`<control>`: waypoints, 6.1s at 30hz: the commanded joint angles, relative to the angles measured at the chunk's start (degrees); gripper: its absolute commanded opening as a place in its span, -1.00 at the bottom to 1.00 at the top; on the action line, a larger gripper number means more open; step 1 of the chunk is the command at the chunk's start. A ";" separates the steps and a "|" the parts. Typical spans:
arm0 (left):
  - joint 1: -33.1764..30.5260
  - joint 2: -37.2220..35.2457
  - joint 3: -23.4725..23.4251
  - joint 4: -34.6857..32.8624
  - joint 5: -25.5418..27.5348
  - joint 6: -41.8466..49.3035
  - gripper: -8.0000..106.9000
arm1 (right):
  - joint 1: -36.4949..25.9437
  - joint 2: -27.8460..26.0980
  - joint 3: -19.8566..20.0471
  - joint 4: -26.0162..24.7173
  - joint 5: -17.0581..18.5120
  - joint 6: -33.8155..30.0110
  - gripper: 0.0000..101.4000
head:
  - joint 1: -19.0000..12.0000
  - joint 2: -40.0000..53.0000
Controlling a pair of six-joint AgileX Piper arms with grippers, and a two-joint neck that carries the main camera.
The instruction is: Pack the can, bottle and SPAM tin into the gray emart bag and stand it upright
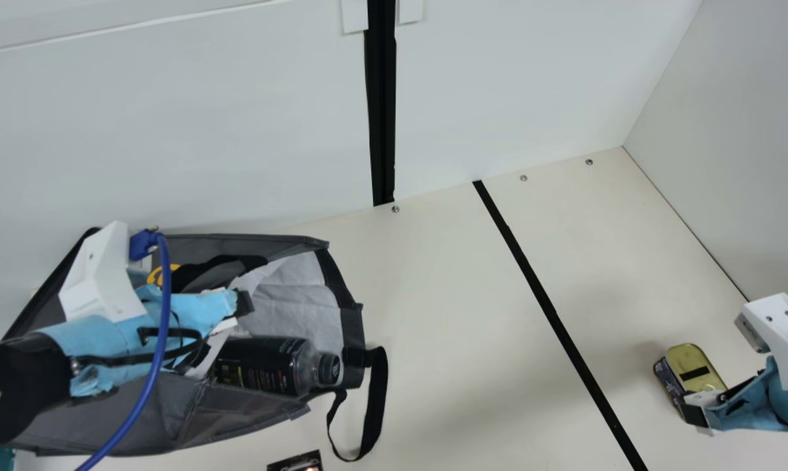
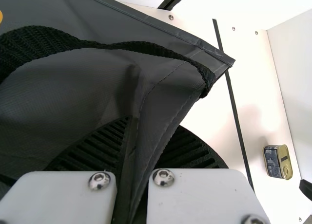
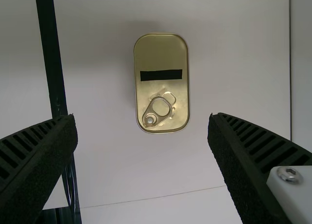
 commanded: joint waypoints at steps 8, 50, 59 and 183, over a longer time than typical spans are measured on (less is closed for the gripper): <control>0.00 0.00 0.00 0.00 0.00 0.00 -1.00 | 1.37 4.30 1.18 -0.11 -4.69 0.65 0.87 | -1.30 -0.05; 0.00 0.00 0.00 0.00 0.00 0.00 -1.00 | 7.49 17.76 0.74 3.17 -13.73 -0.14 -1.00 | -1.30 -0.05; 0.00 0.00 0.00 0.00 0.00 0.00 -1.00 | 9.77 13.93 -0.61 4.04 -10.92 0.18 -1.00 | -1.30 -0.05; 0.00 0.00 0.00 0.00 0.00 0.00 -1.00 | 76.67 -14.30 8.86 26.99 -17.13 8.07 -1.00 | -1.30 -0.05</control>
